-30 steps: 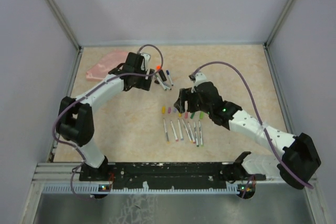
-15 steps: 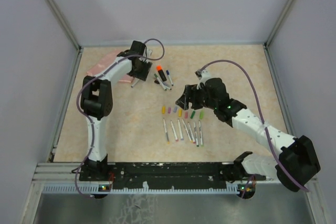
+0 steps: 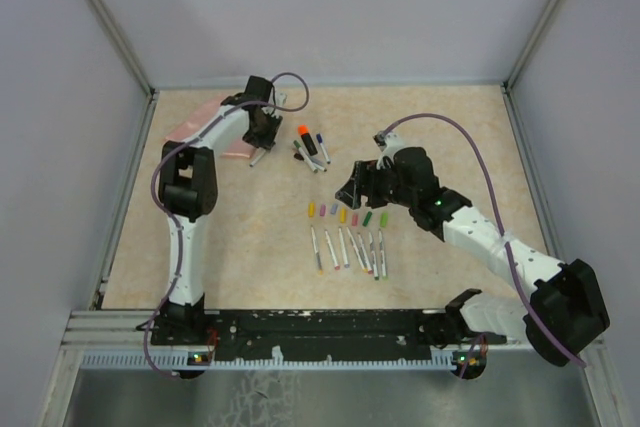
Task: Open the pen caps
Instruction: Pick up the pen from the center of the board.
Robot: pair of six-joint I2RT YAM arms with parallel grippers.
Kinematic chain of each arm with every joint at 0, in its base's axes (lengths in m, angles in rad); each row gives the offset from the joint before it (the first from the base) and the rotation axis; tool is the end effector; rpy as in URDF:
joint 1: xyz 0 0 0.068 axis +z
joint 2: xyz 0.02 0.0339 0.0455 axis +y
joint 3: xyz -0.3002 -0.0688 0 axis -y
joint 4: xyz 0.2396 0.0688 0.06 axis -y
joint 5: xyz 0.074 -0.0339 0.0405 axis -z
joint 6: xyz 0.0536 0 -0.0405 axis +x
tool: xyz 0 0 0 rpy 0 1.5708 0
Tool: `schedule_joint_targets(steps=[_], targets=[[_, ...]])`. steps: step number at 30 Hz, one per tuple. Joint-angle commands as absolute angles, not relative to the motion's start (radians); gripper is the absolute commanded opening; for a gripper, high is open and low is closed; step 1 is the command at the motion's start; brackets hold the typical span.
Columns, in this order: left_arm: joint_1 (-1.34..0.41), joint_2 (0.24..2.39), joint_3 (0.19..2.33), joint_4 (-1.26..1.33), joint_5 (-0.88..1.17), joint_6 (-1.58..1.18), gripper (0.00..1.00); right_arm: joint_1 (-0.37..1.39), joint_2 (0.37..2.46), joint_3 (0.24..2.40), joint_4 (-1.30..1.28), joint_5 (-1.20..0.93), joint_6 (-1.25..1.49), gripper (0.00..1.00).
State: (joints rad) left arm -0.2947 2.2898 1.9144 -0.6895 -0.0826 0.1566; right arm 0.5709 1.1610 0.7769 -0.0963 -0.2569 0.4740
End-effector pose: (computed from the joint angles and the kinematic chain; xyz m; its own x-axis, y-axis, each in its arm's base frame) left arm 0.5031 -0.1481 0.1959 -0.7876 0.4015 -0.4674 0.3787 0.9138 0.1469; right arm 0.2086 0.1501 0.2965 -0.6711 0.0937 -0.7354 -0.4562 0.7297 0.5093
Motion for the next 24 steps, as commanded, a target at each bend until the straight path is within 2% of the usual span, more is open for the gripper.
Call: schedule_joint_targets(steps=[1,6,13,16,20,24], targets=[[-0.271,2.309,1.932,-0.703,-0.039,0.167,0.43,0.559,1.157,0.791,-0.054,-0.273,0.475,0.74],[-0.268,2.299,1.884,-0.7,-0.015,0.167,0.31,0.559,1.161,0.79,-0.051,-0.28,0.481,0.74],[-0.265,2.265,1.792,-0.677,-0.007,0.164,0.27,0.558,1.157,0.783,-0.045,-0.288,0.489,0.74],[-0.264,2.255,1.78,-0.681,0.004,0.158,0.19,0.558,1.151,0.781,-0.044,-0.294,0.492,0.74],[-0.265,2.216,1.775,-0.708,0.036,0.128,0.01,0.558,1.133,0.771,-0.025,-0.32,0.498,0.74],[-0.265,2.099,1.702,-0.673,0.072,0.097,0.0,0.558,1.097,0.747,0.039,-0.36,0.518,0.74]])
